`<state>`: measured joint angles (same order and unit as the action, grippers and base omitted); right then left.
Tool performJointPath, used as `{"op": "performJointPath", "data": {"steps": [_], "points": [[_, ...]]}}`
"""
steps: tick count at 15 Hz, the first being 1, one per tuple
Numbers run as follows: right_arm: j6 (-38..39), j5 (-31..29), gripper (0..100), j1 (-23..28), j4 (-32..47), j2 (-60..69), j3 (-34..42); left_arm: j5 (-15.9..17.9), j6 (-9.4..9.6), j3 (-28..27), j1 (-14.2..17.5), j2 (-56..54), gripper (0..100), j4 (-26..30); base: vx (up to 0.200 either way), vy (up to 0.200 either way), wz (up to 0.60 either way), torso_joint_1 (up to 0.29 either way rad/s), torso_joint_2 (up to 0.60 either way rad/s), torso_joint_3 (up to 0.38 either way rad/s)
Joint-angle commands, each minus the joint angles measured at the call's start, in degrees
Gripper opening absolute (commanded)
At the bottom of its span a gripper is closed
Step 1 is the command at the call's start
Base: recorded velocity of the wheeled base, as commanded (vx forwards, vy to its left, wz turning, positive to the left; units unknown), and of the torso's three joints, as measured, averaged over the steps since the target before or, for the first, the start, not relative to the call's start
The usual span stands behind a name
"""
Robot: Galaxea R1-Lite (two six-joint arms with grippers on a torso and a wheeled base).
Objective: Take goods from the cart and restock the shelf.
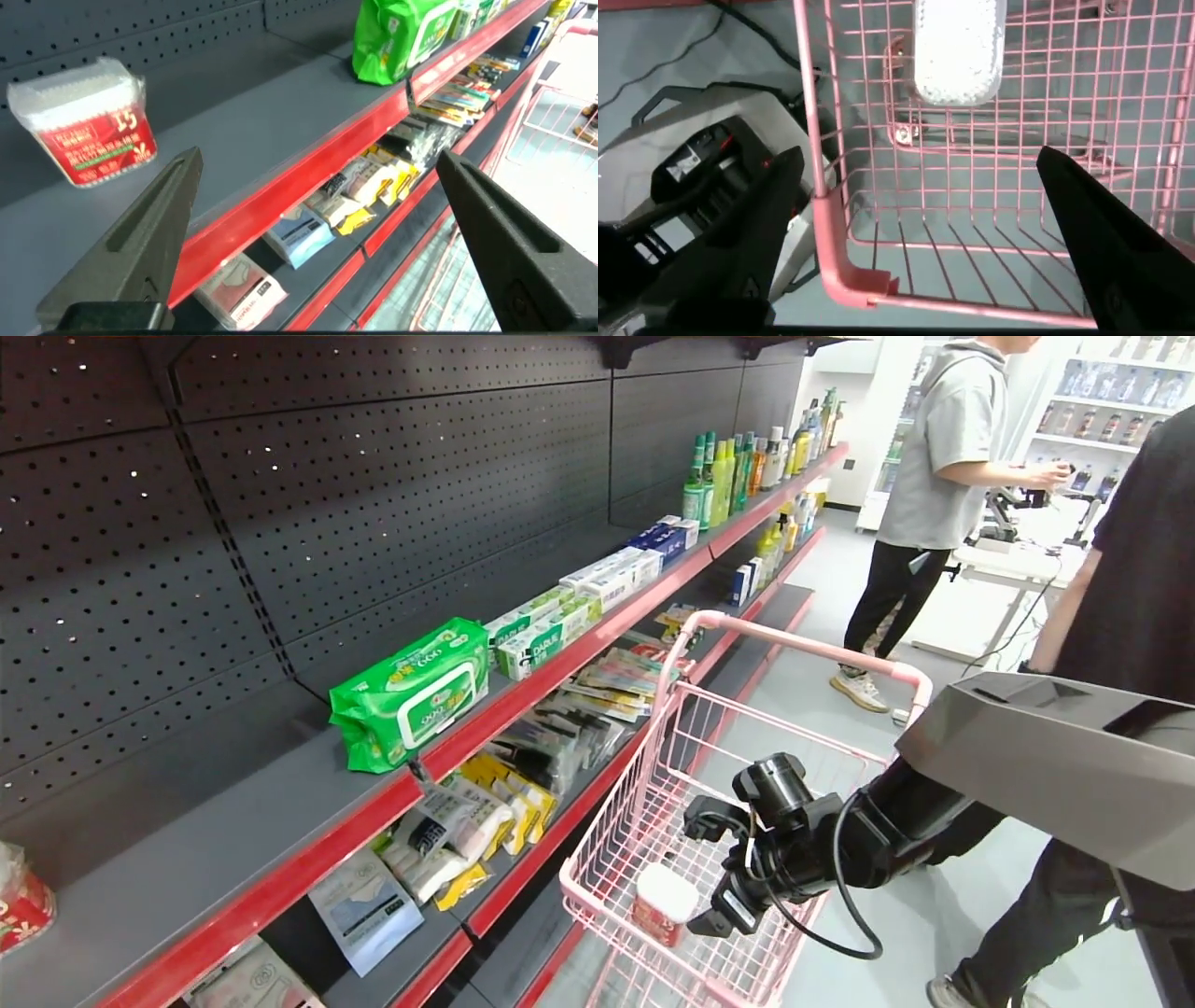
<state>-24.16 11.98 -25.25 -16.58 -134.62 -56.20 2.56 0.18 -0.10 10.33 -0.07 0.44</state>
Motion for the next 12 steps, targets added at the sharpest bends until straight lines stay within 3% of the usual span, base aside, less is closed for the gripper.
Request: {"op": "performJointPath", "data": {"steps": [1,9,12], "points": [[0.08,0.59,100,-0.77,-0.03,-2.31,-1.72,-0.01,-0.01,0.01,0.05,0.07,100,0.0,0.0,0.0,0.0,-0.154,0.34,0.188],[-0.1,0.94,100,-0.94,-0.03,-5.04,-6.82,-0.01,0.08,0.01,0.05,0.07,100,0.0,0.0,0.0,0.0,-0.15,0.35,0.188],[-0.27,0.94,100,-0.51,-0.03,-6.36,-7.96,-0.01,0.08,0.01,0.05,0.07,100,0.0,0.0,0.0,0.0,-0.032,0.08,0.045]]}}
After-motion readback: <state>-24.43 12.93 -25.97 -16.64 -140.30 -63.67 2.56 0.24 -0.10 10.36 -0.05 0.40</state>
